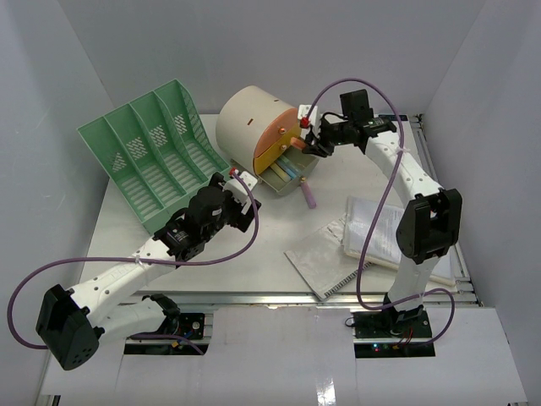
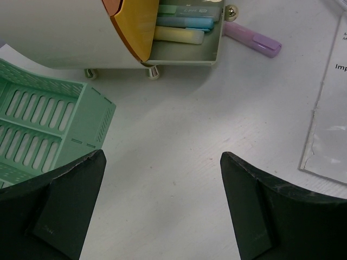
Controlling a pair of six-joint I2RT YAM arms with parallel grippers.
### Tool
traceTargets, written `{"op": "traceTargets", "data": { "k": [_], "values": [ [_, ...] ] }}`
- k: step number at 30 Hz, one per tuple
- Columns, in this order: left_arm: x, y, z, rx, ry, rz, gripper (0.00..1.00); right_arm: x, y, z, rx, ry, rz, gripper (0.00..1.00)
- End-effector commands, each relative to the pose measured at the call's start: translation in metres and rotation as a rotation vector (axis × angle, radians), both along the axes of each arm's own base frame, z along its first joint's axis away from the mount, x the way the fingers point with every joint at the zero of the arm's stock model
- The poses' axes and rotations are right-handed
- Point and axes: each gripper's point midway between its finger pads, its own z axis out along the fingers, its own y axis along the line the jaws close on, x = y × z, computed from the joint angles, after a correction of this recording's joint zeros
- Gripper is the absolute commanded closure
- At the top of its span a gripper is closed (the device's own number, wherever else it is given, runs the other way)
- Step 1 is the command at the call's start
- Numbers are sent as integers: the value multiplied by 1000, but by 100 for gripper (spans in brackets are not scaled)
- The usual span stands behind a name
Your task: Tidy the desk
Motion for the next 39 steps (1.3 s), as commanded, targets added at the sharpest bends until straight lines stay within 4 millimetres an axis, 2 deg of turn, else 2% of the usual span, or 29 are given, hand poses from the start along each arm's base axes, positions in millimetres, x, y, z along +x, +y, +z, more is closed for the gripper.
{"op": "traceTargets", "data": {
  "k": [1, 6, 11, 16, 18, 19, 22, 25, 29, 33, 34, 35, 36, 37, 38, 39],
  "values": [
    [2, 6, 4, -1, -28, 22, 2, -16, 44, -1, 49, -88, 143, 92],
    [3, 5, 1, 6, -21, 20, 2, -7, 48, -19, -7, -148, 171, 91],
    [3, 5, -1, 9, -17, 20, 2, 9, 48, -39, -53, -164, 139, 83],
    [4, 6, -3, 15, -15, 21, 2, 20, 49, -49, -75, -172, 115, 77],
    [4, 6, -2, 13, -15, 22, 2, 22, 49, -53, -87, -171, 108, 69],
    [4, 6, -2, 13, -15, 22, 2, 22, 49, -54, -91, -170, 107, 56],
    [4, 6, -2, 12, -16, 22, 2, 20, 45, -61, -109, -161, 80, 37],
    [4, 6, -1, 10, -16, 20, 2, 19, 42, -56, -103, -162, 49, 27],
    [4, 6, 1, 6, -19, 17, 2, 8, 35, -31, -50, -125, -23, 24],
    [3, 7, 6, -4, -28, 18, 2, -20, 22, -13, 54, 34, -152, 23],
    [2, 7, 8, -8, -32, 17, 2, -28, 18, -13, 72, 76, -185, 23],
    [1, 7, 10, -14, -35, 15, 2, -36, 12, -21, 80, 124, -226, 23],
    [1, 6, 12, -19, -36, 10, 2, -49, 7, -41, 73, 196, -262, 23],
    [0, 5, 13, -23, -37, 7, 2, -57, 3, -50, 81, 227, -289, 23],
    [0, 5, 13, -26, -37, 4, 2, -61, -1, -50, 105, 224, -317, 22],
    [0, 4, 13, -28, -33, 0, 2, -66, -7, -60, 125, 240, -368, 18]
  ]
}}
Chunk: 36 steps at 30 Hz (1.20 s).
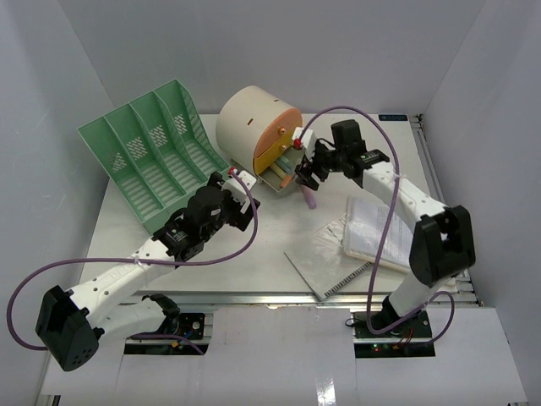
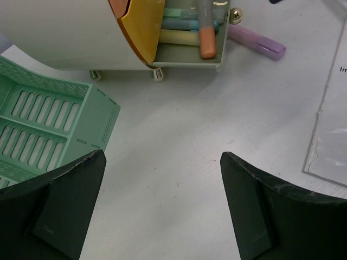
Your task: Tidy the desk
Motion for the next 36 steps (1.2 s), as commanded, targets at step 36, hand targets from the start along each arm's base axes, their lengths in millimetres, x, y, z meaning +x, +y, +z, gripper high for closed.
{"op": "traceTargets", "data": {
  "k": [36],
  "values": [
    [1, 3, 5, -11, -16, 11, 2, 21, -39, -142, 48, 218, -717, 42]
  ]
}}
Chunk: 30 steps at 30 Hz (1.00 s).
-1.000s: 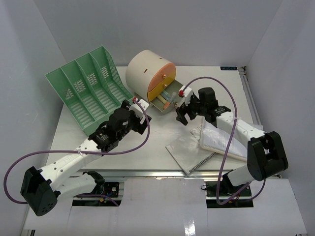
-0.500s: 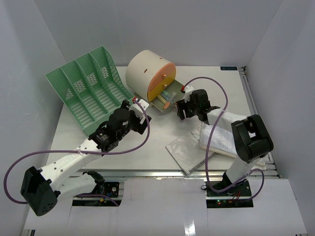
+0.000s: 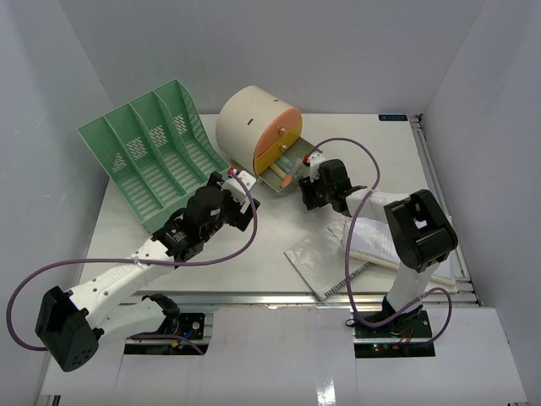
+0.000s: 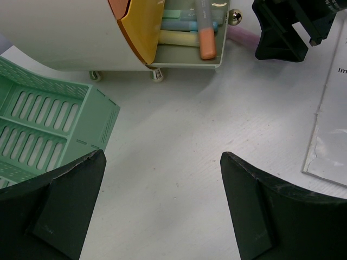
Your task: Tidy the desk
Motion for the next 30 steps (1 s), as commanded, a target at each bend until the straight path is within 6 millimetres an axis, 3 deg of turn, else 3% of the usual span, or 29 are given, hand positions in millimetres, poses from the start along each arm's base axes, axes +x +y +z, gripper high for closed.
{"op": "traceTargets", "data": {
  "k": [1, 7, 13, 18, 22, 30],
  "values": [
    [1, 4, 3, -6, -13, 14, 2, 12, 3, 5, -9, -46, -22, 43],
    [1, 4, 4, -6, -15, 14, 2, 4, -1, -6, -39, -8, -9, 56],
    [1, 4, 4, -9, -15, 13, 2, -5, -1, -5, -47, 16, 28, 70],
    [1, 5, 5, -10, -17, 15, 2, -8, -5, 8, -74, 11, 52, 78],
    [0, 5, 7, -13, -22, 13, 2, -22, -8, 21, -101, 35, 116, 83],
    [-1, 4, 11, -25, -26, 5, 2, -56, -36, 36, -174, 67, 249, 88]
  ]
}}
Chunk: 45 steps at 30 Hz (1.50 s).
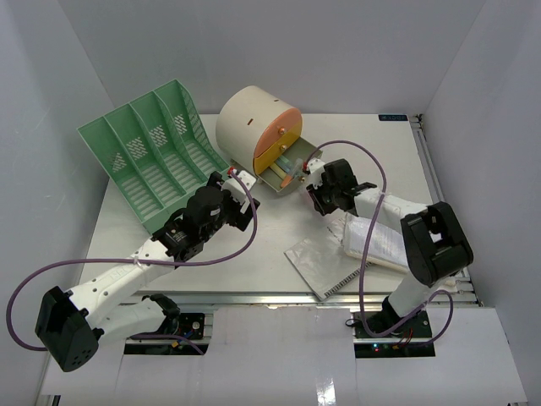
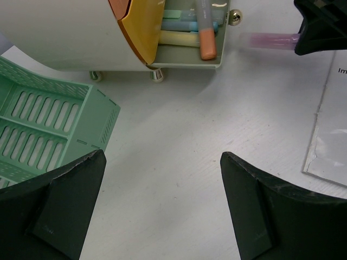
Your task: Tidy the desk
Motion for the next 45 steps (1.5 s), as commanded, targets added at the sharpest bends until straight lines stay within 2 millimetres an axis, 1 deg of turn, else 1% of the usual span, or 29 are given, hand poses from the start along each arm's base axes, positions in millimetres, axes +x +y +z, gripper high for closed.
{"op": "traceTargets", "data": {
  "k": [1, 5, 7, 9, 10, 12, 13, 14, 17, 20, 22, 25, 28, 31, 37, 38, 42, 45],
  "values": [
    [-1, 4, 11, -28, -26, 6, 2, -19, -15, 22, -21, -1, 109, 88],
    [-2, 4, 13, -31, -28, 6, 2, -27, -15, 54, 8, -74, 190, 92],
    [-2, 4, 13, -31, -29, 6, 2, -28, -10, 76, 31, -137, 237, 92],
    [-2, 4, 13, -30, -28, 6, 2, -23, -6, 102, 46, -208, 271, 92],
    [-2, 4, 13, -30, -28, 6, 2, -23, -4, 105, 47, -221, 286, 92],
    [-2, 4, 13, -30, -28, 7, 2, -16, 2, 130, 44, -284, 350, 92],
    [-2, 4, 13, -30, -28, 8, 2, -13, 5, 139, 36, -305, 384, 92],
    [-2, 5, 12, -29, -28, 9, 2, -11, 8, 145, 26, -318, 419, 92],
    [-2, 5, 10, -25, -25, 10, 2, 3, 14, 152, -21, -332, 497, 92],
    [-1, 6, 10, -22, -25, 14, 2, 22, 20, 154, -68, -347, 539, 92],
    [-1, 5, 10, -22, -25, 14, 2, 33, 24, 142, -121, -336, 589, 92],
    [-1, 5, 9, -21, -25, 16, 2, 51, 29, 138, -235, -361, 664, 90],
    [-1, 6, 11, -23, -28, 16, 2, 64, 31, 127, -359, -372, 727, 90],
    [-1, 6, 12, -24, -31, 17, 2, 71, 35, 118, -452, -391, 773, 90],
    [-1, 6, 12, -23, -31, 15, 2, 86, 46, 109, -545, -445, 800, 89],
    [-1, 6, 12, -23, -32, 16, 2, 90, 44, 110, -576, -454, 787, 88],
    [-1, 7, 12, -21, -33, 18, 2, 104, 50, 113, -620, -493, 766, 87],
    [0, 8, 12, -21, -37, 22, 2, 111, 56, 120, -630, -525, 755, 81]
  ]
}}
